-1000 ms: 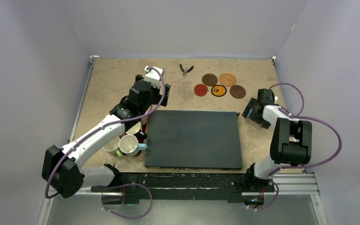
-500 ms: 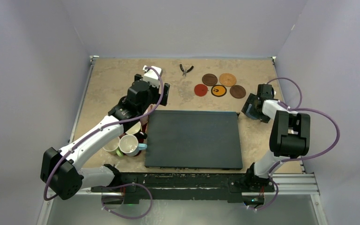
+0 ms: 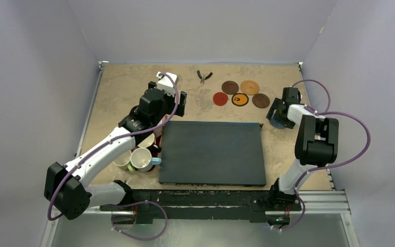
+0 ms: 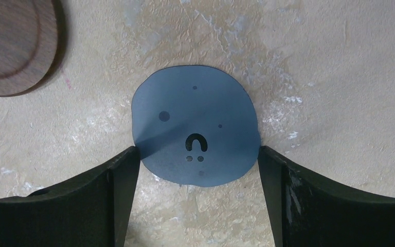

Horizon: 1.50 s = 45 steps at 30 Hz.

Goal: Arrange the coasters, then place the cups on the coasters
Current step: Move the coaster to the corner of the board.

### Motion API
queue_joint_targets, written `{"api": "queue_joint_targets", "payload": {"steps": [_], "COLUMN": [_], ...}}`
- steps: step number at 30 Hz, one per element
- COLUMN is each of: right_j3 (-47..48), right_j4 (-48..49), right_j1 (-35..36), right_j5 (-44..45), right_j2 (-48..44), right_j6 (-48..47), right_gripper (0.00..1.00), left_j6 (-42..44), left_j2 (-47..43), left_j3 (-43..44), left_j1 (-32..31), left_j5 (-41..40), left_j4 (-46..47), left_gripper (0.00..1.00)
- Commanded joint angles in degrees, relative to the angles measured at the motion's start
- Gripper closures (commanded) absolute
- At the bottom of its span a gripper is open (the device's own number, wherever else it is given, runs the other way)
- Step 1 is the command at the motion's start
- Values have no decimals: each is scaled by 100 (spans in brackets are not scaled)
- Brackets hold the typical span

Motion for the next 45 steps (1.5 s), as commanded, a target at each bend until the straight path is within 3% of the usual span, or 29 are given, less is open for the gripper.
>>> {"api": "queue_joint_targets", "payload": {"steps": [1, 12, 32, 45], "right_j3": [-1, 906, 3500, 5185], "right_j4": [-169, -438, -1273, -1773], "right_j1": [-17, -206, -237, 195], "right_j5": [-149, 132, 189, 40], "right_j2": [268, 930, 2774, 3826], "right_j6": [-56, 57, 204, 278], "right_gripper": [19, 20, 20, 19], "left_j6": [-201, -285, -225, -274], "left_j2": [-41, -19, 191, 436], "left_j3": [79, 98, 114, 143], "left_j1": [24, 25, 26, 30], "left_j5": [171, 321, 240, 376], "left_j4": [131, 127, 79, 62], "left_gripper": [6, 6, 6, 6]}}
